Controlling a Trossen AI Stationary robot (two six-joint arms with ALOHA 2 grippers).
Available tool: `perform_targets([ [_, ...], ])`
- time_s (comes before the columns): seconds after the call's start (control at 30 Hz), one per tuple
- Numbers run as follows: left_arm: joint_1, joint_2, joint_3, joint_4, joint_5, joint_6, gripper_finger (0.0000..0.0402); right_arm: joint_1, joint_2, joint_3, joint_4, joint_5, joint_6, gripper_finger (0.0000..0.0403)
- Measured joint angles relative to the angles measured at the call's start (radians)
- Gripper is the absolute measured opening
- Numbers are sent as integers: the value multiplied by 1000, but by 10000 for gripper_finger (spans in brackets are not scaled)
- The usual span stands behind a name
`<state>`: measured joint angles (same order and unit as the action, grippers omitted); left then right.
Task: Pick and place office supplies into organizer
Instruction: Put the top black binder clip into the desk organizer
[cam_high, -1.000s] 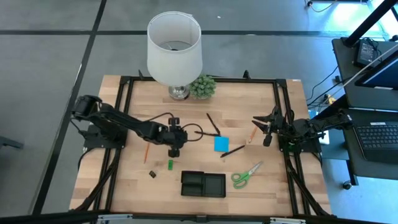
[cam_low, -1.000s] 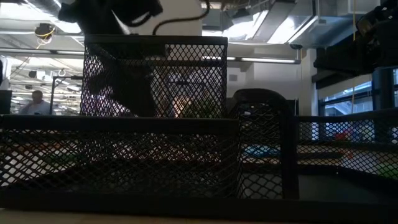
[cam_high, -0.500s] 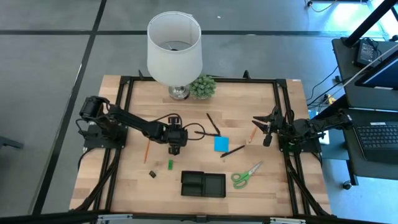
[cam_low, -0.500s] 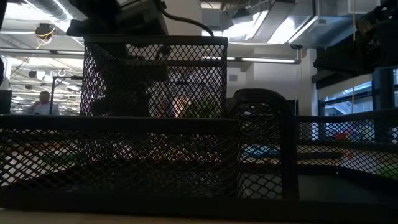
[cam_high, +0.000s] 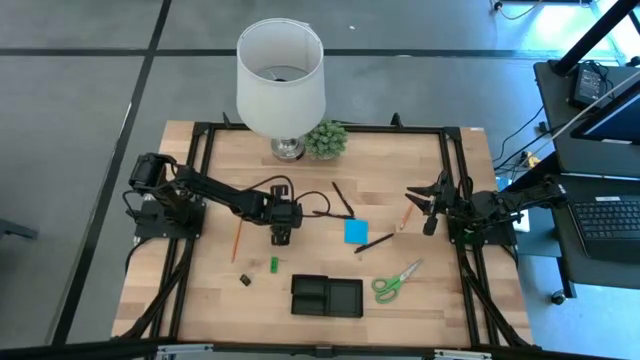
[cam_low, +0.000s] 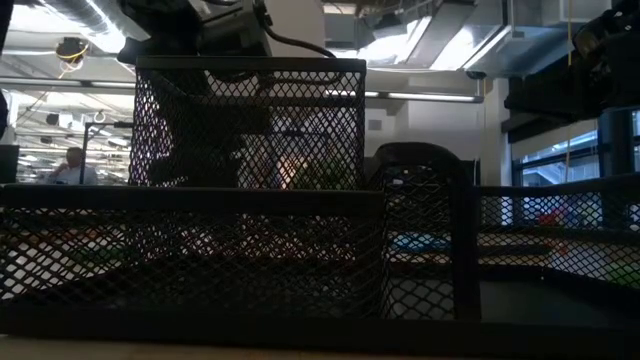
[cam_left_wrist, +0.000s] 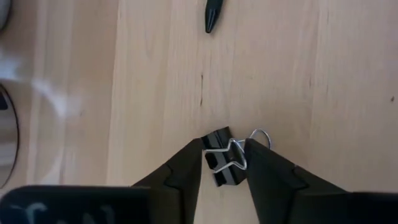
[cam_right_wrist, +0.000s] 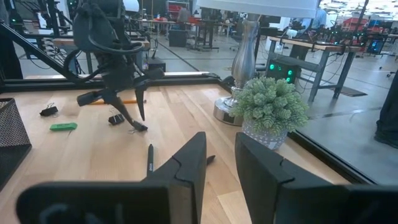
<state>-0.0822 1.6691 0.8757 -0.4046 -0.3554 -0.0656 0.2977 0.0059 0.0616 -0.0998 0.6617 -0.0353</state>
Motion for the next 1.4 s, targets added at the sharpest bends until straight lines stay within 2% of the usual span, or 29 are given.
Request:
perform_targets([
  [0.5,-9,-6,0,5,8,0,9,0,0,0,0,0,1,88],
  [0.7,-36,-4,29,-14,34,-1,4,0,0,0,0,0,3,88],
  [0.87,-63,-4,143,-95,32,-57,3,0,0,0,0,0,5,88],
  [1.1,-127,-5,384,-240,55,-159,3,0,0,0,0,0,6,88],
  [1.4,-251,-5,612,-256,257,-259,3,0,0,0,0,0,31,88],
])
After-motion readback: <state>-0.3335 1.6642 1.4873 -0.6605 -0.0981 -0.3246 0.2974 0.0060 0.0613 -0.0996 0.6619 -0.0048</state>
